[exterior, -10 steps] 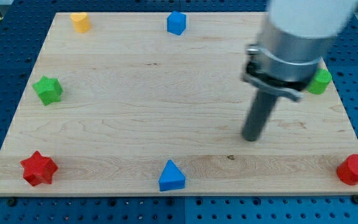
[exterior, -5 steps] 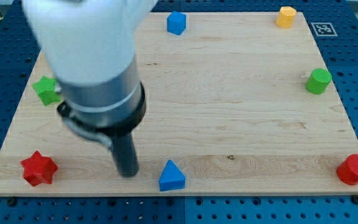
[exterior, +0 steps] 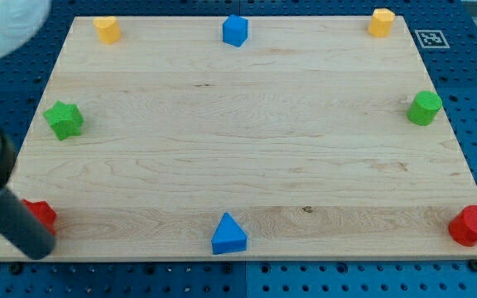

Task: Slide the red star slightly up

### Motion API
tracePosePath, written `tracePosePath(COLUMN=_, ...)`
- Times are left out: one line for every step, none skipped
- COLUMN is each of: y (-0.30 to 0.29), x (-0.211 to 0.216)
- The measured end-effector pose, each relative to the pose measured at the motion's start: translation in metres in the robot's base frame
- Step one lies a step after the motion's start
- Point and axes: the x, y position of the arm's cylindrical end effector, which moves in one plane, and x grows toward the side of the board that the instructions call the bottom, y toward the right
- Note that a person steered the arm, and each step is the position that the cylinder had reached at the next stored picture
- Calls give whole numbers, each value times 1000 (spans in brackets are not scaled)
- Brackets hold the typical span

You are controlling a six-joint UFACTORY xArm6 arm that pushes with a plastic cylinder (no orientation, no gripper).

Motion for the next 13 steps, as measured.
tracePosePath(y=-38, x=0)
tracePosePath(y=-52, x=-11)
tracePosePath(y=-52, x=-36)
tracePosePath(y=-54, x=-28)
tracePosePath(y=-60, x=-25)
tracePosePath(y=-43, x=-21)
tracePosePath(y=-26, x=-10)
tracePosePath(y=-26, x=-8)
tracePosePath(y=-19, x=0)
tracePosePath(y=-1, x=-2)
tracePosePath(y=0, x=-26)
tracePosePath(y=-6, x=-57)
tracePosePath(y=2, x=-53)
